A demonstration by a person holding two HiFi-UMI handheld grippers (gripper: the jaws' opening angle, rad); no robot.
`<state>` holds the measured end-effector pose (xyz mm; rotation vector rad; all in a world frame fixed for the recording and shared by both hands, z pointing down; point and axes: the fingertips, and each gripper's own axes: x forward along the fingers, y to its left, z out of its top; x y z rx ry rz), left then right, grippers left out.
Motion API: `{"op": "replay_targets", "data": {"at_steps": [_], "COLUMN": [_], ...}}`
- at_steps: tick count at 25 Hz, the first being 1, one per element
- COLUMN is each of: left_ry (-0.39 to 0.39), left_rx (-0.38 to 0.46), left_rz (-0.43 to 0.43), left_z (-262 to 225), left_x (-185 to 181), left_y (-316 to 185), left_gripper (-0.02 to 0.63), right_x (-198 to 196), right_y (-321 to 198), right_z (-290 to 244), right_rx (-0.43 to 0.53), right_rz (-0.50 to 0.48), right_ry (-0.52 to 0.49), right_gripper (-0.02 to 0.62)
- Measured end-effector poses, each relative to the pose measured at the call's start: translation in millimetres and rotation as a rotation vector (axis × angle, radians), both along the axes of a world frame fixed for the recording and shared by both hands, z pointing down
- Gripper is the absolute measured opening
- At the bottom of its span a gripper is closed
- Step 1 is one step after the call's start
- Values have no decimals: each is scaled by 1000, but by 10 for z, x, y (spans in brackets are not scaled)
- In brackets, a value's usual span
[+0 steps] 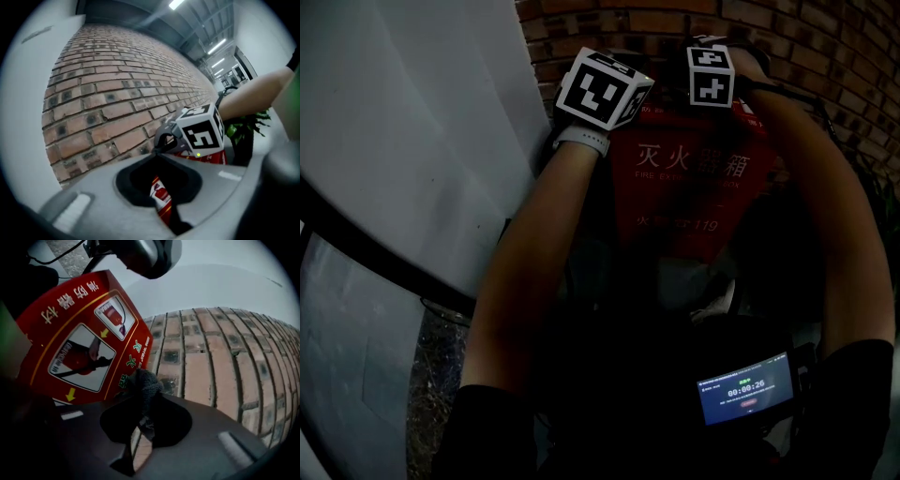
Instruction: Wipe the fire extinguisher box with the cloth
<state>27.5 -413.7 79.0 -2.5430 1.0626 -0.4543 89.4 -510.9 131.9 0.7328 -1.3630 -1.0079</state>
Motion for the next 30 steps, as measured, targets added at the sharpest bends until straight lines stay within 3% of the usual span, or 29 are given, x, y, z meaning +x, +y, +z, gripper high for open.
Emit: {"op": "replay_targets", "data": {"at_steps": [5, 10, 30], "left_ry": [26, 5, -53], "left_rx": [-21, -16, -18], "left_rz": [39, 18, 1], "left_z": [30, 111, 178], "left_x": [83, 35, 144], "left_y": [-135, -191, 526], "left_gripper": [3, 3, 3], "right_x": [48, 30, -272], "right_y": [-163, -91, 1251], "right_z": [160, 164, 249], "right_rx": [-67, -119, -271], "right_rz": [1, -14, -107], "right_ry": [-9, -59, -36], "right_gripper": [40, 36, 37]}}
